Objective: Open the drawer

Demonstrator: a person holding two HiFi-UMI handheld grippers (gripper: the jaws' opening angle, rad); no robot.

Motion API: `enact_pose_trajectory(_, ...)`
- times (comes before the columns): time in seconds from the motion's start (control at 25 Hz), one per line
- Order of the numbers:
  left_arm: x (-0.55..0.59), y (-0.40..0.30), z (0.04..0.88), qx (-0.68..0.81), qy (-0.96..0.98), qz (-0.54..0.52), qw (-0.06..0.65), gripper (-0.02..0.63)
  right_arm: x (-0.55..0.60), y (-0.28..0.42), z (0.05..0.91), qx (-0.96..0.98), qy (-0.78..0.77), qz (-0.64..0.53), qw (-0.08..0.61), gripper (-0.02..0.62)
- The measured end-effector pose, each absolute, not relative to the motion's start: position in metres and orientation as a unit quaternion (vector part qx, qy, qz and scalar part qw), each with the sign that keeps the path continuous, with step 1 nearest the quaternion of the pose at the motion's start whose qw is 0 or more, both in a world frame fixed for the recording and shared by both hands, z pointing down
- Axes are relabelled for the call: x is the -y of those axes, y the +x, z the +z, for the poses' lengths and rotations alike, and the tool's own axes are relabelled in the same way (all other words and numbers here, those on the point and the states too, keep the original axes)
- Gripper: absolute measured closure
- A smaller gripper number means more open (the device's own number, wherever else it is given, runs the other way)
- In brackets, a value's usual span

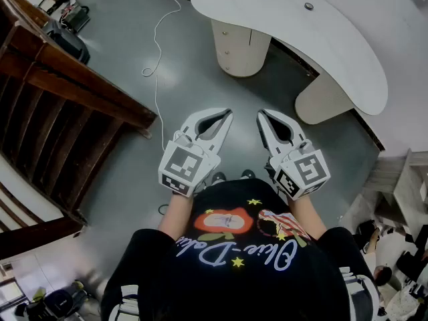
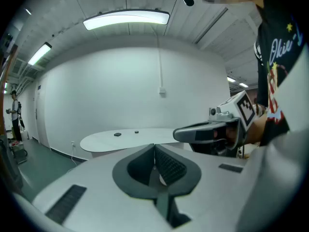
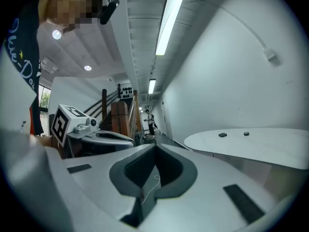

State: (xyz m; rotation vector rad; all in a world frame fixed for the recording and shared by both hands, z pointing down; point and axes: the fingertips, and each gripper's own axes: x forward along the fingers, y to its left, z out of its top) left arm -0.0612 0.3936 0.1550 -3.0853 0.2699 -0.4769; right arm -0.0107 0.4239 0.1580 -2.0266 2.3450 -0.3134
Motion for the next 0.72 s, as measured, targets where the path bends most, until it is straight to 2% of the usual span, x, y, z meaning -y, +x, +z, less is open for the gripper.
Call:
enact_pose_trajectory(0.32,-0.395,-0.059,0.150,-0.095,-0.984,-0.148,0.007,0.601,-0.422,-0.006,0.155,-0.759,-0.644,-0.098,0.013,0.595)
enact_pose_trajectory(0.72,-0.408,-0.051,0.147,-0.116,-0.982,-0.145,0.026,0.601,-0.435,0.012,0.151,-0.772,-0.626,-0.099,0.052,0.595)
